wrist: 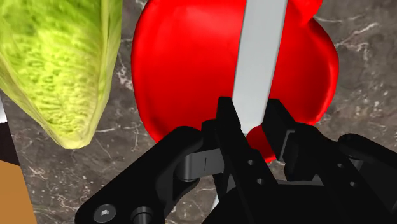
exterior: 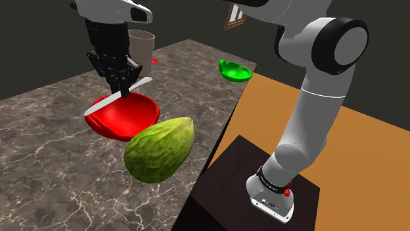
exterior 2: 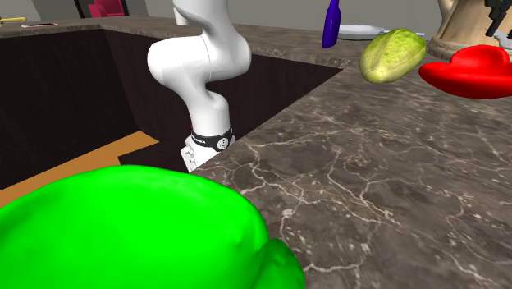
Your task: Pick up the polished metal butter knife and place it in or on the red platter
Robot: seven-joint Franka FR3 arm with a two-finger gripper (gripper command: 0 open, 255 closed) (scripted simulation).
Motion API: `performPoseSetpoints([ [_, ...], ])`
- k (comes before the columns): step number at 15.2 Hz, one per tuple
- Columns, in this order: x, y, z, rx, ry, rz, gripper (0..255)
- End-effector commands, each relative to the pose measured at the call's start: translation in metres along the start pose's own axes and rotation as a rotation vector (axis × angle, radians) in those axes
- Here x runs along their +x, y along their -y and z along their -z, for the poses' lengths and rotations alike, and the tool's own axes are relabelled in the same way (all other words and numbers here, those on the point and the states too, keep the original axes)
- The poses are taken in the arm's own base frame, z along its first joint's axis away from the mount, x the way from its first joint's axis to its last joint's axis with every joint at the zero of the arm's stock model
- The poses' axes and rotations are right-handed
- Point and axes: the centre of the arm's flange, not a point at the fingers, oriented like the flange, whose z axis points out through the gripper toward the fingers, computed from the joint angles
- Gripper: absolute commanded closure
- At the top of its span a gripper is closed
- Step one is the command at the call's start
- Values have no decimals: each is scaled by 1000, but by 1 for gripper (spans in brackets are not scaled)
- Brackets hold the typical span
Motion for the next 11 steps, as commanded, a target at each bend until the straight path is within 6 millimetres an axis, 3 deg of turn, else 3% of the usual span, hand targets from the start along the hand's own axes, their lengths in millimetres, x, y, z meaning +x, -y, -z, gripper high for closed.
performPoseSetpoints([
  [1,0,0,-11,0,0,0,255],
  [8,0,0,-11,0,0,0,255],
  [9,0,0,-11,0,0,0,0],
  [11,0,0,-11,0,0,0,0],
])
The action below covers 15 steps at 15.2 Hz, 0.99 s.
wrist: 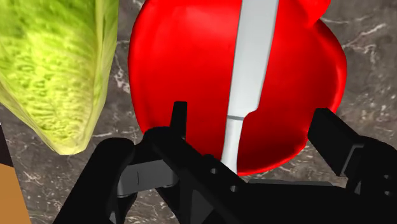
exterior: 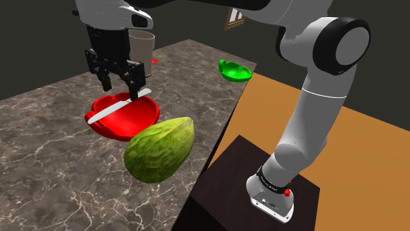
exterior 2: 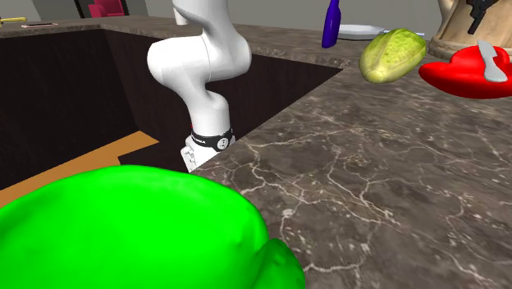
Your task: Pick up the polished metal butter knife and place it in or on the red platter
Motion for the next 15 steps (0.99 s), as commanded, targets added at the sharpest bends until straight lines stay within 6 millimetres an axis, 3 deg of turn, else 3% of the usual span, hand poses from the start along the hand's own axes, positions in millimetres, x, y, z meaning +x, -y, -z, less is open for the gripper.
performPoseSetpoints([
  [1,0,0,0,0,0,0,0],
  [3,0,0,0,0,0,0,0],
  [7,0,0,50,0,0,0,0],
  [15,0,0,50,0,0,0,0],
])
